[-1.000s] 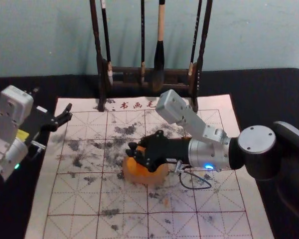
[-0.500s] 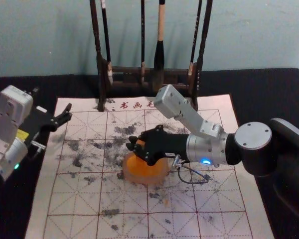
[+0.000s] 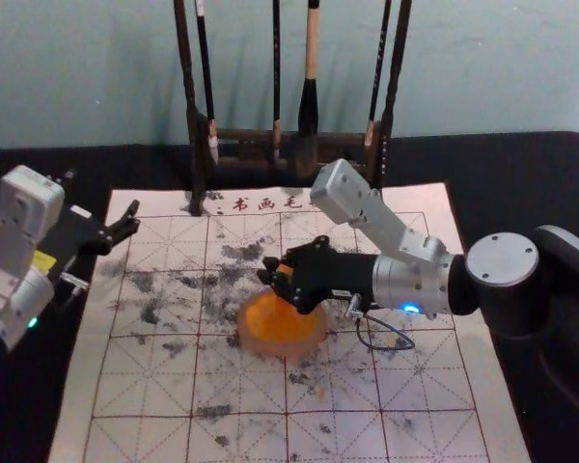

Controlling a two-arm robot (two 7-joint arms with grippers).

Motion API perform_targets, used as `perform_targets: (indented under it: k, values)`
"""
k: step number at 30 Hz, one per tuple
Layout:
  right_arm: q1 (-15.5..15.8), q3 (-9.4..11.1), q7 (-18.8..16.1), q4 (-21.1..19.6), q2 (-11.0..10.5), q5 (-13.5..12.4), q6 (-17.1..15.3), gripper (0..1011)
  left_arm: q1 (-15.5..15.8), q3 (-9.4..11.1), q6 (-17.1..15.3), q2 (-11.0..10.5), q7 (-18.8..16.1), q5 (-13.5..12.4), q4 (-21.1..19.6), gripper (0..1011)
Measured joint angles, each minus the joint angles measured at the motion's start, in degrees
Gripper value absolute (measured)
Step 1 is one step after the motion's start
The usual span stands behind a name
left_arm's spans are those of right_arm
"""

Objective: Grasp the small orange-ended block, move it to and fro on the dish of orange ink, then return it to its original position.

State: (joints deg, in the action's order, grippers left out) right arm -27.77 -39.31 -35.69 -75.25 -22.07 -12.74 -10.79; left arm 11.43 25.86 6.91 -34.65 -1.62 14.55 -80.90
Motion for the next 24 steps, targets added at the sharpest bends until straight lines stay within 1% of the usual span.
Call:
perform_targets:
  k: [14, 20, 24]
  values:
    - [1.7, 0.8, -0.7, -2.9, -2.1, -0.6, -0.1, 111, 0.0, 0.0, 0.0, 0.0, 0.0, 0.0, 0.0, 1001]
    - [2.4, 0.8, -1.3, -4.3, -3.2, -0.9, 0.0, 111, 0.0, 0.0, 0.0, 0.0, 0.0, 0.0, 0.0, 1001]
    - [2.7, 0.6, -1.6, -4.9, -3.5, -0.9, 0.2, 111, 0.0, 0.0, 0.0, 0.0, 0.0, 0.0, 0.0, 1001]
